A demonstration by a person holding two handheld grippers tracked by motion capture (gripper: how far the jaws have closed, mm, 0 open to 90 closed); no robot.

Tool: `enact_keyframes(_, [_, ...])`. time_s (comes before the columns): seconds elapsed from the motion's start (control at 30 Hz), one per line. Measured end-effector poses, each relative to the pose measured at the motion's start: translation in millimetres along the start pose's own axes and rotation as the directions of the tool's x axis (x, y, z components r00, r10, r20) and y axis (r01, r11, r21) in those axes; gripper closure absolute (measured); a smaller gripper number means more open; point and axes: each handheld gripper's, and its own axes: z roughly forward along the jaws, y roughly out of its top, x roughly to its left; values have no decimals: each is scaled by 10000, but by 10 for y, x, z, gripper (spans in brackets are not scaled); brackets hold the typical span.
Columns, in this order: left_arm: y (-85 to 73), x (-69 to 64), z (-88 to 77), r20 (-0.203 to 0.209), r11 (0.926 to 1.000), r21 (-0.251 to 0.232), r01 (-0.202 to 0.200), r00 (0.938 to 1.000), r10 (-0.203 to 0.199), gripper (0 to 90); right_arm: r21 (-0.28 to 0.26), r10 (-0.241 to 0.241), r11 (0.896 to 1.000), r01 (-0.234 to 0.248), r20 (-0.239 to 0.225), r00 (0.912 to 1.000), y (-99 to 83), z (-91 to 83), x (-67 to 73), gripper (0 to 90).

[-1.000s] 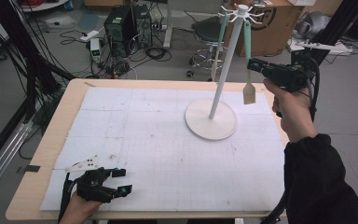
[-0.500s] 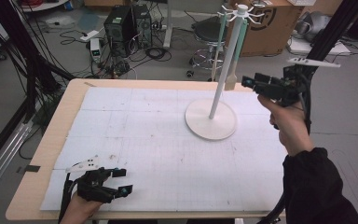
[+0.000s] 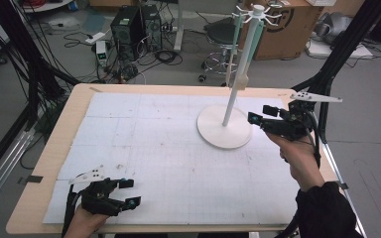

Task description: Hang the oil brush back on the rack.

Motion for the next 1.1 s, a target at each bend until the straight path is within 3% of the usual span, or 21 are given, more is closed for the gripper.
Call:
enact_keyframes(0.47, [26,-11,-6,-270,9998,-148,-134,9996,130,167,733,17,9973,-2,-194,9998,-718,38,81,215])
enact_keyframes(0.7, [59,-49,32,-385,9996,-157,-251,9990,245,164,1085,74,9941,-44,-274,9996,-944,51,148,212])
enact_keyframes(0.83, [70,-64,46,-531,9997,-129,-214,9984,206,143,1029,175,9946,-107,-652,9977,-1064,67,188,211])
enact_keyframes(0.9, [75,-77,49,-617,9996,-137,-235,9978,226,142,1222,44,9925,11,-450,9990,-1107,88,209,211])
enact_keyframes(1.1, [84,-115,61,-741,9994,-145,-328,9967,316,136,1247,173,9921,-95,-610,9980,-1273,76,233,211])
